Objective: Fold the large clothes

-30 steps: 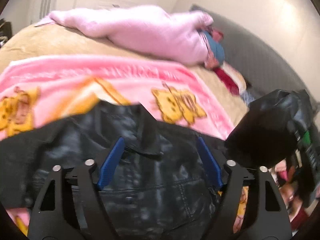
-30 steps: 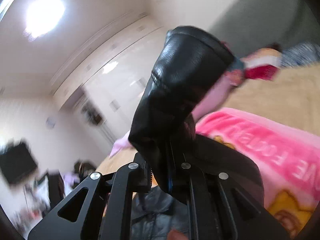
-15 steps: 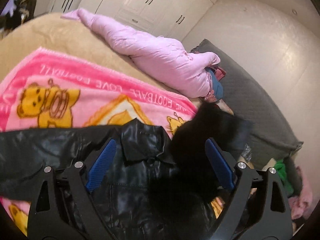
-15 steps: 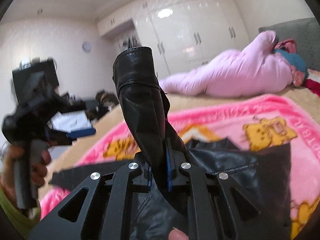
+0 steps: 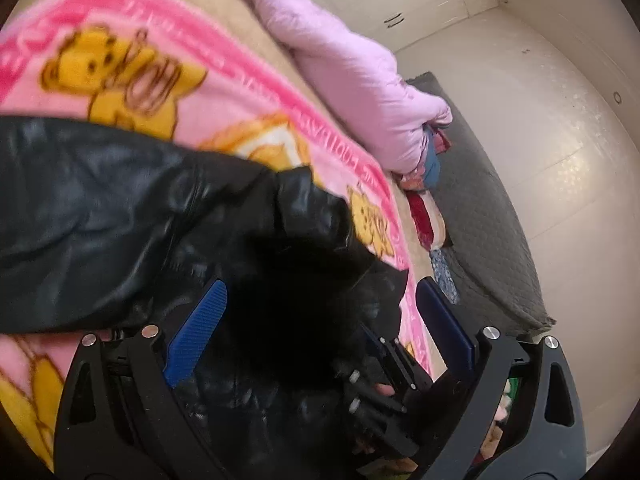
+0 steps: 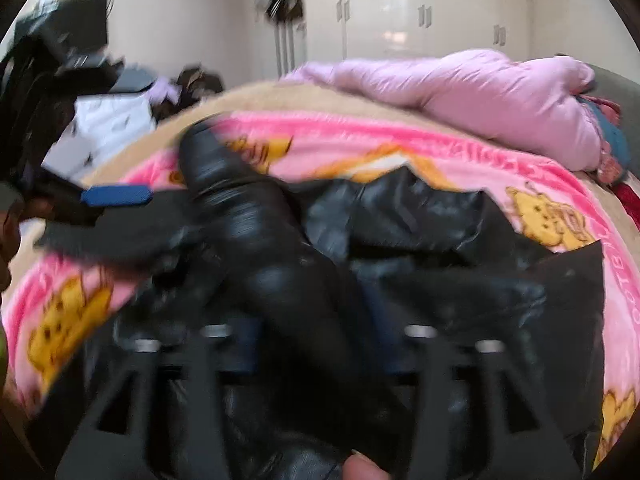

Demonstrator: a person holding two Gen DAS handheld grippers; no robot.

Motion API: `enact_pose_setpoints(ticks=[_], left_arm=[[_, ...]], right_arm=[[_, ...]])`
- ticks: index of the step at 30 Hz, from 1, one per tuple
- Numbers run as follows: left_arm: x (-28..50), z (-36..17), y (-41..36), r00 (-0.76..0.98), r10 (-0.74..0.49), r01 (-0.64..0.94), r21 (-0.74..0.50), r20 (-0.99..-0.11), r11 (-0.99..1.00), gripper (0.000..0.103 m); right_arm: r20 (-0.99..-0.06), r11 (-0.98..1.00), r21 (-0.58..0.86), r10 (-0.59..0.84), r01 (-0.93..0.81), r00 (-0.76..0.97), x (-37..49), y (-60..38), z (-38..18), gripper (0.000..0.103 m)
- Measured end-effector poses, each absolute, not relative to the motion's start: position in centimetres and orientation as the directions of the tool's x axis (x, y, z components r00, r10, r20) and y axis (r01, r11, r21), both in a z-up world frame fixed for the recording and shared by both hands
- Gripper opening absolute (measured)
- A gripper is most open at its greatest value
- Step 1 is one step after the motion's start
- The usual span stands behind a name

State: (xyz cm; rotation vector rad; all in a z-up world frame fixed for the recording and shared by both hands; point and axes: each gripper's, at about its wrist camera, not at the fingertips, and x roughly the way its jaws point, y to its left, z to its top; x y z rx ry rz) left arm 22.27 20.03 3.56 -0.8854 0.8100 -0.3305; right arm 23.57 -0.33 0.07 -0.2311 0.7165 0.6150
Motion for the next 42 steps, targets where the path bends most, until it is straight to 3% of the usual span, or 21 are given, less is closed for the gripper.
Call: enact_pose_setpoints(ticks=[2,6,10,13,14,15,17,20,22,27,28,30,31,32,35,38,42], left_arm=[[22.3,1.5,20.1,0.635,-0.601,-0.082,-0.815,-0.486,0.573,0.089],[21.9,-1.3,19.7,0.587,-0.554,-0.144,-0.749,-0.591,0.646,0.089],[22.2,-3.5,18.5,0.541,-0.518,-0.175,-0.692,-0.662,0.701,0.089],[22.6,-4.3,16.9,0.525,-0.484,-0.171,-0.644,-0.700,0.746,0.088],[22.7,-4.1,16.1,0.529,-0.432,-0.161,-0.586,-0.730,0.794,0.078],[22.9,-4.0,15.6,0.534,-0.407,-0.155,-0.559,-0.741,0.815,0.042],[23.2,-4.0,14.7,0.533,-0.396,-0.137,-0.538,-0.748,0.832,0.007],[23.1,-2.3,14.0,0.583,-0.337,-0.097,-0.476,-0.739,0.874,0.005],[22.4,0.5,14.0,0.658,-0.306,-0.055,-0.448,-0.689,0.892,0.004],[20.7,5.6,13.2,0.769,-0.248,0.050,-0.331,-0.589,0.942,0.004],[20.7,5.4,13.2,0.766,-0.246,0.048,-0.329,-0.594,0.943,0.004],[21.2,3.8,13.5,0.739,-0.247,0.032,-0.333,-0.627,0.942,0.004],[21.6,2.7,13.7,0.720,-0.254,0.020,-0.346,-0.646,0.938,0.004],[22.0,1.6,13.9,0.705,-0.260,0.009,-0.359,-0.659,0.933,0.004],[23.2,-1.8,13.6,0.657,-0.252,-0.021,-0.351,-0.711,0.936,0.007],[23.5,-4.0,13.6,0.621,-0.218,-0.051,-0.317,-0.752,0.947,0.009],[22.9,-3.2,14.6,0.621,-0.199,-0.075,-0.311,-0.758,0.948,0.028]], right_arm=[[-0.714,0.775,-0.026,0.427,-0.631,0.555,22.7,0.0,-0.8,0.071],[-0.748,0.752,0.042,0.460,-0.658,0.479,21.3,-2.1,-1.1,0.091],[-0.655,0.749,0.346,0.624,-0.565,0.426,22.9,-9.2,1.2,0.095],[-0.596,0.822,0.416,0.569,-0.389,0.566,26.0,-16.0,3.5,0.095],[-0.583,0.848,0.433,0.522,-0.304,0.623,27.2,-18.6,3.9,0.095],[-0.585,0.867,0.461,0.458,-0.191,0.669,28.7,-21.6,4.1,0.095],[-0.603,0.863,0.498,0.412,-0.081,0.683,30.6,-25.0,3.6,0.095],[-0.679,0.874,0.486,0.369,0.013,0.634,33.7,-28.0,1.6,0.091],[-0.696,0.864,0.503,0.386,0.028,0.606,35.2,-28.6,0.3,0.084],[-0.706,0.822,0.570,0.477,0.020,0.524,37.6,-27.0,-3.1,0.080],[-0.712,0.832,0.554,0.471,0.006,0.521,37.8,-26.5,-3.3,0.062],[-0.725,0.865,0.502,0.423,-0.002,0.543,38.0,-25.9,-3.4,0.035],[-0.727,0.869,0.495,0.411,0.004,0.550,38.0,-26.1,-3.3,0.024],[-0.728,0.873,0.487,0.395,0.017,0.560,38.0,-26.5,-3.5,0.021],[-0.745,0.880,0.471,0.357,0.065,0.563,38.3,-27.9,-5.0,0.022],[-0.767,0.918,0.393,0.295,0.054,0.570,38.3,-27.5,-4.9,0.037],[-0.724,0.939,0.344,0.249,0.024,0.643,36.9,-27.1,-2.2,0.044]])
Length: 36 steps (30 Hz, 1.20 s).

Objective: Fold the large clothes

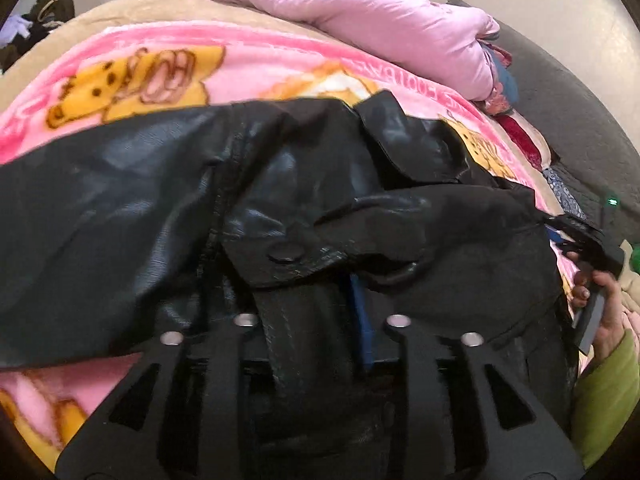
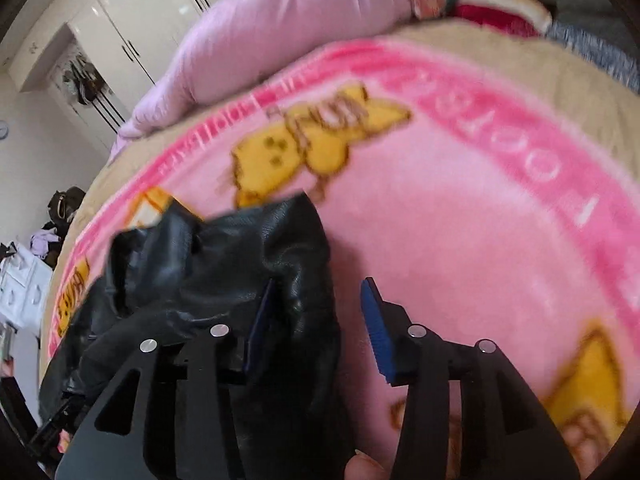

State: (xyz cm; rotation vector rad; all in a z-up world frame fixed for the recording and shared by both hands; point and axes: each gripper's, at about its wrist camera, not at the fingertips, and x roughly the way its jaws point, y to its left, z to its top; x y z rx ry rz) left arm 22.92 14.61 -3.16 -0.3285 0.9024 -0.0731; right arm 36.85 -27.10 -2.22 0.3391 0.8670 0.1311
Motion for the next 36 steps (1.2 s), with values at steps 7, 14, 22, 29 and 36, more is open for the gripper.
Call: enact_pose_setpoints(ticks=[7,14,22,29,36], left_arm=[[20.3,2.2,14.6,0.717,-0.078,-0.105,-0.218,-0.693,0.970,0.047],[20.5,0.8,11.0,0.645,-0.083,-0.051,-0.152,-0.760,0.987,0.067],[20.7,-3.3,12.6,0.537,-0.093,-0.128,-0.190,-0.838,0.973,0.080],[18.3,0.8,14.9,0.625,-0.021,-0.184,-0.174,-0.780,0.967,0.094],[15.5,2.1,19.2,0.621,0.082,-0.321,-0.157,-0.780,0.934,0.094]], right_arm=[[-0.602,0.949,0.197,0.314,-0.244,0.734,30.8,-22.3,3.4,0.056],[-0.743,0.929,0.149,0.331,-0.339,0.581,29.4,-17.3,-0.3,0.062],[-0.809,0.954,0.123,0.256,-0.274,0.529,28.3,-16.6,-3.2,0.072],[-0.703,0.922,0.101,0.332,-0.373,0.630,24.6,-13.6,1.4,0.094],[-0.657,0.874,0.085,0.410,-0.478,0.633,22.2,-8.4,4.1,0.098]])
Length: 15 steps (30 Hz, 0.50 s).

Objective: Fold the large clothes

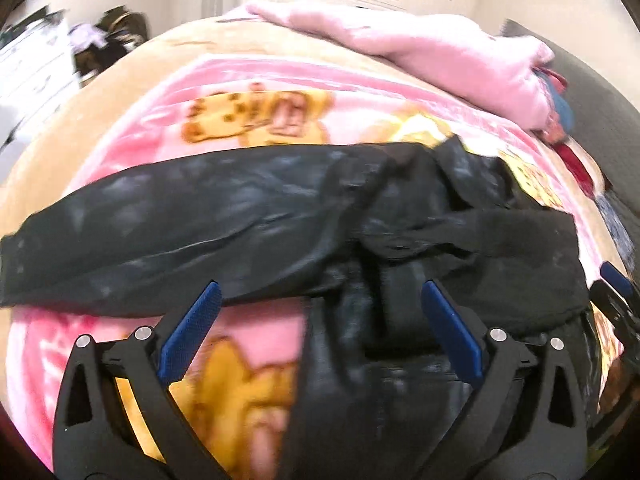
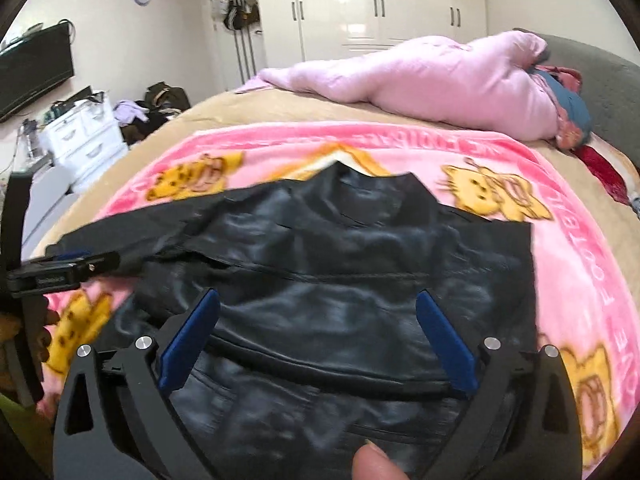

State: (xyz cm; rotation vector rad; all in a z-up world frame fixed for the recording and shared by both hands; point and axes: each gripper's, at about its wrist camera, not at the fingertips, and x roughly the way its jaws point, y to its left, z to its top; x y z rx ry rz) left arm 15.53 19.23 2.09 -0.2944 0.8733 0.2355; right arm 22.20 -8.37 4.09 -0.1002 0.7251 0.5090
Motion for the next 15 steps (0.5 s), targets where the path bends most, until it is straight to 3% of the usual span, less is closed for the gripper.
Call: enact_pose_setpoints(ticks=[8,15], left_arm=[[12.2,1.9,25.2,0.562,0.210,-0.506,-0.132,-0.800,0.852,0.094],[9.9,1.5,30.1,0.541,0.240,-0.632,-0.202,-0.806,0.748,0.094]], right_arm=[[-0.672,0.831,0.117,0.470,-0.544,0.573,22.4,-1.9,4.7,0.098],[-0.684,0.799,0.116,0.495,-0.590,0.536,22.3,2.8,5.1,0.098]])
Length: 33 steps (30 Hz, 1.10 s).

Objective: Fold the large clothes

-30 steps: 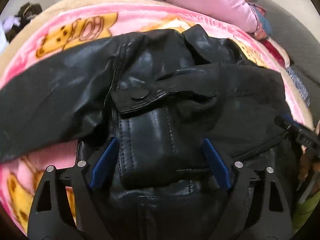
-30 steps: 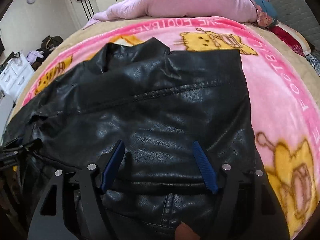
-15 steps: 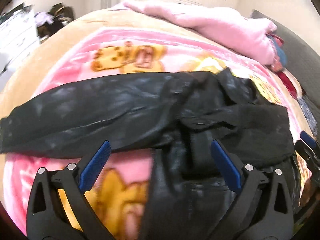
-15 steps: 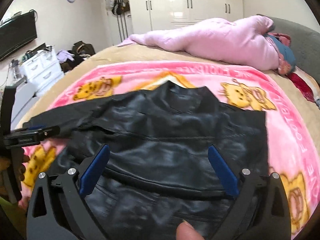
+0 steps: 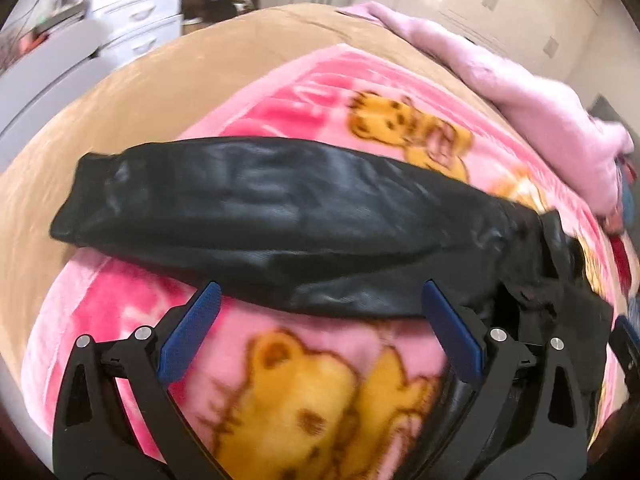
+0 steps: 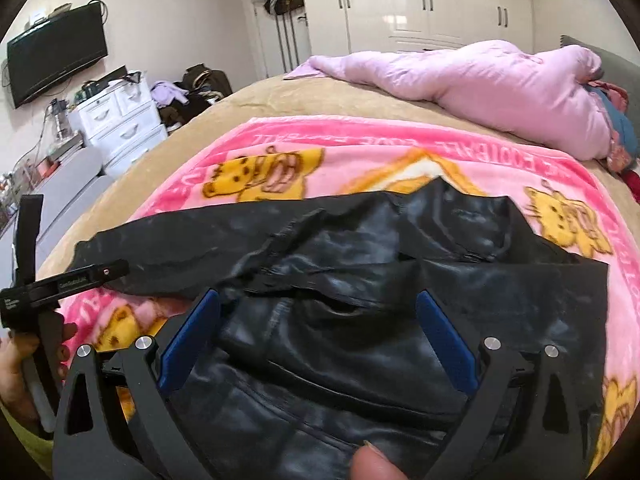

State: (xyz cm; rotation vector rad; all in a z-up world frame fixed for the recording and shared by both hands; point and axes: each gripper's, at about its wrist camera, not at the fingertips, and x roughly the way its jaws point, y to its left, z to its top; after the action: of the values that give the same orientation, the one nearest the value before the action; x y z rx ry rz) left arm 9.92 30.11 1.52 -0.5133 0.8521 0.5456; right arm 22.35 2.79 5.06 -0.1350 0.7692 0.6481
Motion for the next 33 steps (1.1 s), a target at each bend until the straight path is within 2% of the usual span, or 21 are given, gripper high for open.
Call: enact_pose_setpoints(ticks=[3,8,13,18,23,25,26,27,28,30,31,33], left_arm=[[8.9,1.1,31.9,0.523,0.264,-0.683,-0.214,-0.810,0.699,0.094],[6.9,0.2,35.2,0.552,0.232,-0.739,-0.341,-0.801,0.582,0.094],[4.9,-0.7,38.3,0.536,0.259,-0.798,-0.383,-0.803,0.466,0.094],[4.4,-2.4,40.6,0.593,0.204,-0.782,-0.498,-0.779,0.375,0.094],[4.1,-3.3,42.4,0.624,0.243,-0.774,-0.545,-0.743,0.321,0.093],[3.9,-3.1,42.6,0.625,0.286,-0.777,-0.545,-0.726,0.316,0.079],[3.9,-3.0,42.9,0.616,0.303,-0.785,-0.534,-0.727,0.314,0.059],[4.0,-3.0,43.0,0.623,0.303,-0.780,-0.543,-0.721,0.311,0.036],[4.1,-3.1,43.3,0.641,0.296,-0.766,-0.566,-0.708,0.304,0.028],[3.6,-2.8,43.5,0.683,0.286,-0.730,-0.619,-0.672,0.290,0.012],[3.5,-2.2,43.3,0.698,0.298,-0.716,-0.629,-0.652,0.302,0.008],[3.3,-0.2,42.7,0.737,0.324,-0.676,-0.649,-0.593,0.349,0.004]], right_arm=[[-0.687,0.783,0.124,0.511,-0.609,0.517,22.1,4.6,5.1,0.098],[-0.692,0.745,0.104,0.530,-0.658,0.490,20.9,8.0,5.2,0.098],[-0.689,0.715,0.115,0.558,-0.690,0.463,19.9,9.8,5.3,0.098],[-0.697,0.719,0.127,0.554,-0.683,0.454,20.2,9.4,4.4,0.098],[-0.717,0.765,0.171,0.529,-0.621,0.454,21.9,7.1,2.9,0.098],[-0.722,0.780,0.182,0.519,-0.598,0.458,22.5,6.2,2.4,0.097],[-0.722,0.786,0.182,0.514,-0.591,0.462,22.7,6.0,2.3,0.096],[-0.723,0.793,0.181,0.508,-0.581,0.468,23.1,5.7,2.1,0.076],[-0.727,0.795,0.179,0.504,-0.579,0.466,23.4,5.7,1.9,0.050],[-0.741,0.802,0.171,0.488,-0.572,0.462,24.3,6.0,1.4,0.032],[-0.744,0.802,0.170,0.485,-0.573,0.459,24.7,6.3,1.2,0.022],[-0.750,0.795,0.164,0.485,-0.584,0.450,25.3,7.2,0.8,0.016]])
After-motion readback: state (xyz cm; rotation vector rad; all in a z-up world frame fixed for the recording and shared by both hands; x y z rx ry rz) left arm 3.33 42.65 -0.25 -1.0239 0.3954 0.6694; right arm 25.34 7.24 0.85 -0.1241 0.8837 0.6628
